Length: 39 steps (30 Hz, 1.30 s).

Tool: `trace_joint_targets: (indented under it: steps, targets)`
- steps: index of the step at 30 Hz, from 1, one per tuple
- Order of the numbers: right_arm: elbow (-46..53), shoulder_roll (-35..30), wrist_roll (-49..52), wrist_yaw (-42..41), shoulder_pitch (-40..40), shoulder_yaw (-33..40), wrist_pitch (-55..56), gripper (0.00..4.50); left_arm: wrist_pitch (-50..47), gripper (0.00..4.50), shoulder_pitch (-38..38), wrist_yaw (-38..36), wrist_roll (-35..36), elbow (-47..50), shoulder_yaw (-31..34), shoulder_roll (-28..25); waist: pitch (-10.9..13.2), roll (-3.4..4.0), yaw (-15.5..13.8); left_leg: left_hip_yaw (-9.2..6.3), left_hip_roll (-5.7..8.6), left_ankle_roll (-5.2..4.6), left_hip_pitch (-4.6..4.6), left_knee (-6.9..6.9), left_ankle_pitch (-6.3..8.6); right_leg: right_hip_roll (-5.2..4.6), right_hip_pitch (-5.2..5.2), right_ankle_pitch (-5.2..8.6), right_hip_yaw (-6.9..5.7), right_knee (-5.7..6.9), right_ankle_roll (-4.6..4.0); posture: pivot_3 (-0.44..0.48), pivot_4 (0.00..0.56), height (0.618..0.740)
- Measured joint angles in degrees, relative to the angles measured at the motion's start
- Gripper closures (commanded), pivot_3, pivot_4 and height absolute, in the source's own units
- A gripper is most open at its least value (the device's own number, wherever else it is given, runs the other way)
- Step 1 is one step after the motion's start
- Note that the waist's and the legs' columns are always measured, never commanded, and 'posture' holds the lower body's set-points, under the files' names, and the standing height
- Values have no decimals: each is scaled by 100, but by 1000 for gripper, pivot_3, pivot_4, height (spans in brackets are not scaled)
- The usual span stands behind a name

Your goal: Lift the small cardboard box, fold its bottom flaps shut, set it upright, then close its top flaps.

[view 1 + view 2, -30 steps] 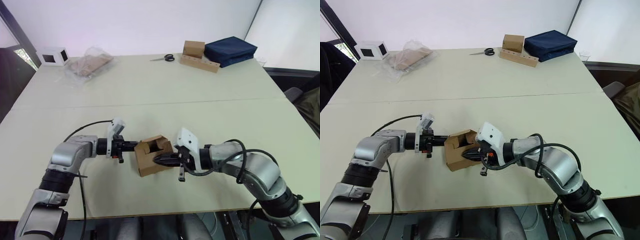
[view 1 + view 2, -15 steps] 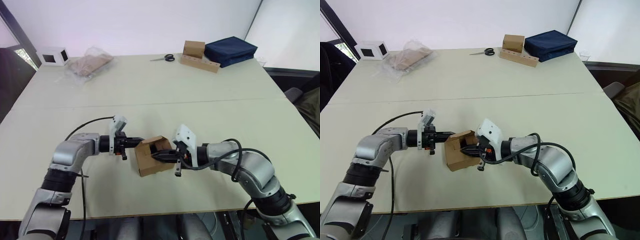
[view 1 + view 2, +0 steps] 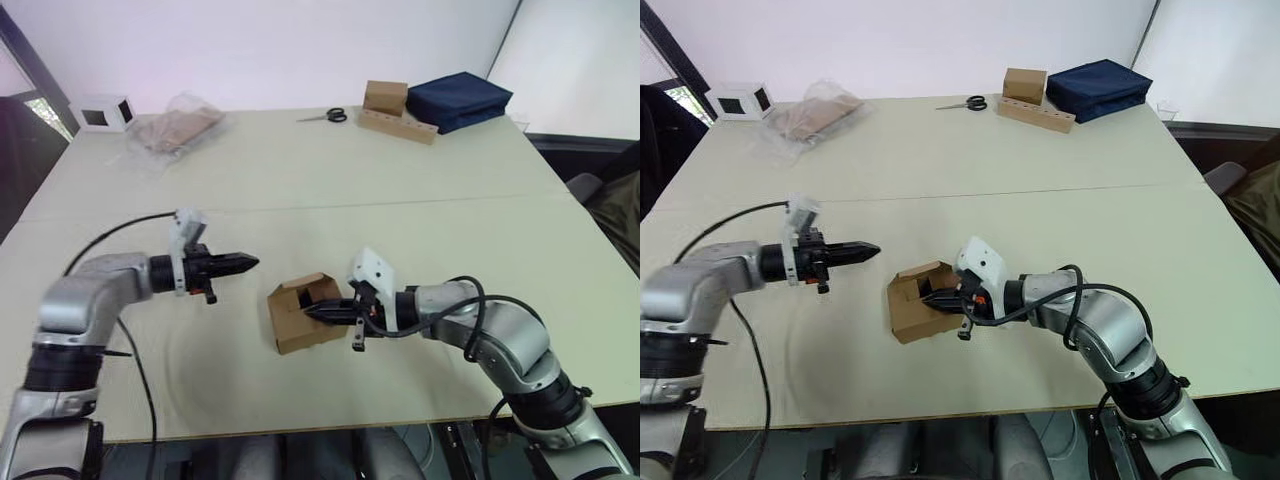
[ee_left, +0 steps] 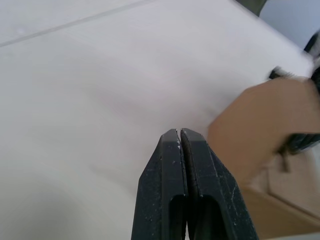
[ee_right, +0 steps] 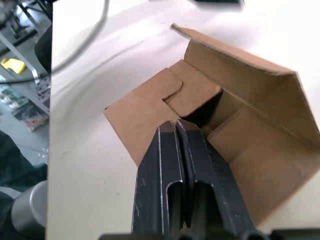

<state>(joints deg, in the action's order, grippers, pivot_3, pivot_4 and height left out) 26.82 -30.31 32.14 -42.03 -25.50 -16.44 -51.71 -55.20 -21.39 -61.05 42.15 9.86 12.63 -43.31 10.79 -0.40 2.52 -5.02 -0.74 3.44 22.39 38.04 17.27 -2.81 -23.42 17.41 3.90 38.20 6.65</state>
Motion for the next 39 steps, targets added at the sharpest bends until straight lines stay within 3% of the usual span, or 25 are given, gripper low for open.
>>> trace_joint_targets:
  steps: [8,18,27,32,37,39]
  targets:
    - [-35,33,-52,-33,22,-14,101,4500,-584,4450,1091,293,888,1467,351,-177,-1,-2,-37,-5,1,5,-2,1,-3,2,5,0,-4,1,0,0,150,740]
    - [-56,48,-41,-98,35,-14,124,4500,-121,4450,1240,656,461,1589,-672,24,-2,-1,-25,-2,1,5,-2,0,-3,3,5,0,-3,-1,0,0,150,740]
    - [6,51,46,-97,73,28,60,4500,393,4450,1153,666,232,1479,-1032,135,-2,-1,-36,-2,1,5,-2,0,-3,2,6,0,-3,-2,0,0,150,740]
    - [4,249,858,-111,12,810,-219,4500,508,4450,1144,601,216,1424,-1082,80,-2,0,-35,-2,1,5,-4,0,-3,2,8,0,-4,-2,0,0,150,740]
    - [-278,389,1584,-33,-785,1642,-362,4500,586,4450,1107,510,223,1311,-1119,64,-2,1,-35,-3,1,4,-8,-1,-2,4,12,0,-4,-2,-1,0,150,740]
    - [-544,390,1393,19,-893,1526,-279,3976,595,4500,1044,492,227,1251,-1122,66,-2,1,-31,-1,1,4,-8,-1,-3,4,11,0,-4,-2,-1,0,150,740]
